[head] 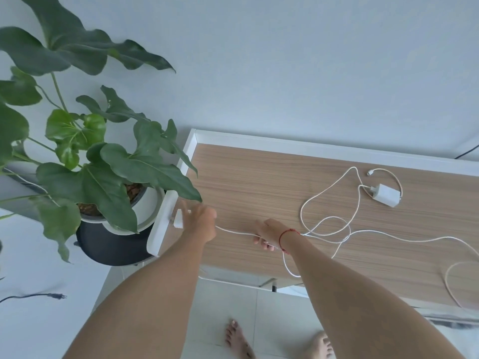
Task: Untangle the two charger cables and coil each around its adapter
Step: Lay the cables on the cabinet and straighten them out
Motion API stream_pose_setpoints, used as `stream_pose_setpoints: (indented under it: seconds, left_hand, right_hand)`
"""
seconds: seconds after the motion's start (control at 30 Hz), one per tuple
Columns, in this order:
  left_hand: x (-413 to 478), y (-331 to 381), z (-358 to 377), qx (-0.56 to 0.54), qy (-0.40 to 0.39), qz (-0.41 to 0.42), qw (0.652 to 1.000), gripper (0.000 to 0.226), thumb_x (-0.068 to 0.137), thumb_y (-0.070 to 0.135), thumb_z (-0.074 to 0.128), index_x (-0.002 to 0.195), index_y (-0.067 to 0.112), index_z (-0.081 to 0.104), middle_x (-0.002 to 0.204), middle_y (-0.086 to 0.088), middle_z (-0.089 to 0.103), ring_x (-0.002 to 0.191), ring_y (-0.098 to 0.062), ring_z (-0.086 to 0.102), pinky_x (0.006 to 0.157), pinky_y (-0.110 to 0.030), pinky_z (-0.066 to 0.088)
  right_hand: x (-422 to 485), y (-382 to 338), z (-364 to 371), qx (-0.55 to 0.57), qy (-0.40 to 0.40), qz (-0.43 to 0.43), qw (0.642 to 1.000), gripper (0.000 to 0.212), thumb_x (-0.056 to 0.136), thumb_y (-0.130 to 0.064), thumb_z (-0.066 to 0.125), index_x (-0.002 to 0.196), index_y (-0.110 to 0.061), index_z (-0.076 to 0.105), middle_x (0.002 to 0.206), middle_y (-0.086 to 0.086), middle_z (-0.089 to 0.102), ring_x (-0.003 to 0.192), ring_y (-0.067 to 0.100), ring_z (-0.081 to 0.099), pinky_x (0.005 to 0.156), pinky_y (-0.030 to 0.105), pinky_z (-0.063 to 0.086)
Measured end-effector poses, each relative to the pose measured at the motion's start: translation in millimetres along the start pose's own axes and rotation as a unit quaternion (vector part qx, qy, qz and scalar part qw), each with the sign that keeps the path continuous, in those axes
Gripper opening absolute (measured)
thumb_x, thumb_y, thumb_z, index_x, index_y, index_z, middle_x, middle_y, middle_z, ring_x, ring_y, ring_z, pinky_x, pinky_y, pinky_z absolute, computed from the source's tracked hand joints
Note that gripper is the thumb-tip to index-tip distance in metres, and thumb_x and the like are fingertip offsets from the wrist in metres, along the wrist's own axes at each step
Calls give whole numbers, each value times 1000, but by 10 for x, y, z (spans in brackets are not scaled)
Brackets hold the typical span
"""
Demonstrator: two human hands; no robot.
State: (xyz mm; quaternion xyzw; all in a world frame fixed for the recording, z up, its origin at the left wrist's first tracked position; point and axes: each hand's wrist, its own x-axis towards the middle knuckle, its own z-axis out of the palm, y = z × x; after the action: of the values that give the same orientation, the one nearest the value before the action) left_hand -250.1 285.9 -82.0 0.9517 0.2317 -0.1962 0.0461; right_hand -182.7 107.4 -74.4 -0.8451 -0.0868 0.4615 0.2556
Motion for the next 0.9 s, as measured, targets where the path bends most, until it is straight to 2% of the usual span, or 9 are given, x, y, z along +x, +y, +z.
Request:
stream_pose_setpoints:
  seconds: [0.1, 0.2, 0.33, 0.5, 0.63, 0.7, 0.73, 0.8, 0.9]
  left_hand:
    - [-33, 332, -15, -14, -53, 116, 992, 32, 89, 31, 65, 121, 31, 64, 154, -2, 34, 148, -24, 14, 116, -54, -1]
    - [-57, 532, 14, -61, -59, 124, 989, 24, 94, 32, 59, 111, 24, 72, 140, -2, 54, 136, -24, 40, 113, -46, 22]
    - [-76, 493, 48, -74, -6, 29, 997, 18, 93, 20, 61, 103, 14, 75, 107, -7, 71, 100, -27, 65, 88, -35, 50]
    - [-73, 620, 9, 7, 12, -16, 1000, 25, 90, 0, 55, 106, 11, 71, 109, -10, 66, 104, -29, 62, 89, -36, 51]
    - [-135, 1020, 87, -59, -13, 68, 996, 32, 90, 14, 61, 121, 22, 67, 131, -8, 56, 122, -28, 52, 105, -36, 41]
    - [-187, 1282, 79, -118, -52, 111, 985, 24, 90, 17, 62, 112, 16, 71, 107, -7, 65, 99, -26, 59, 100, -34, 46]
    - [-222, 1369, 62, -124, -68, 122, 982, 15, 89, 16, 61, 76, 19, 56, 87, -5, 61, 81, -25, 54, 93, -36, 51]
    - [-280, 1476, 56, -128, -75, 124, 981, 24, 88, 12, 58, 75, 30, 66, 75, -3, 59, 72, -25, 52, 86, -35, 54]
    - [-340, 1539, 101, -154, -66, 110, 980, 18, 91, 14, 62, 101, 17, 76, 104, -3, 71, 99, -22, 65, 89, -28, 49]
  right_hand:
    - [-30, 23, -19, 47, 15, -20, 999, 51, 98, -35, 27, 75, -8, 63, 56, 4, 50, 46, 17, 42, 57, 27, 38]
    - [-55, 80, -57, 50, 31, -34, 998, 48, 96, -33, 28, 77, -7, 64, 57, 6, 53, 48, 19, 44, 63, 30, 41]
    - [-166, 295, -260, -22, 64, -47, 997, 49, 96, -34, 34, 82, -8, 72, 59, 4, 54, 59, 21, 51, 67, 29, 42]
    - [-244, 948, -661, -26, 118, -36, 992, 30, 91, -32, 54, 73, -11, 63, 65, 5, 43, 59, 18, 39, 56, 29, 30]
    - [-221, 1073, -728, 7, 122, -39, 992, 32, 90, -28, 55, 78, 0, 65, 69, 5, 46, 61, 17, 41, 55, 25, 32]
    - [-217, 1087, -742, 5, 121, -50, 991, 35, 89, -26, 55, 89, 7, 66, 70, 5, 48, 65, 18, 44, 55, 26, 34]
    - [-222, 1097, -747, -2, 119, -58, 991, 35, 89, -25, 55, 92, 8, 66, 71, 6, 48, 66, 18, 44, 56, 26, 34]
    - [-241, 1164, -778, -17, 113, -71, 991, 36, 91, -25, 55, 93, 9, 66, 72, 8, 48, 67, 18, 44, 55, 27, 33]
    - [-286, 1331, -863, -16, 118, -69, 990, 37, 93, -27, 54, 92, 7, 67, 75, 8, 53, 70, 20, 49, 60, 27, 37]
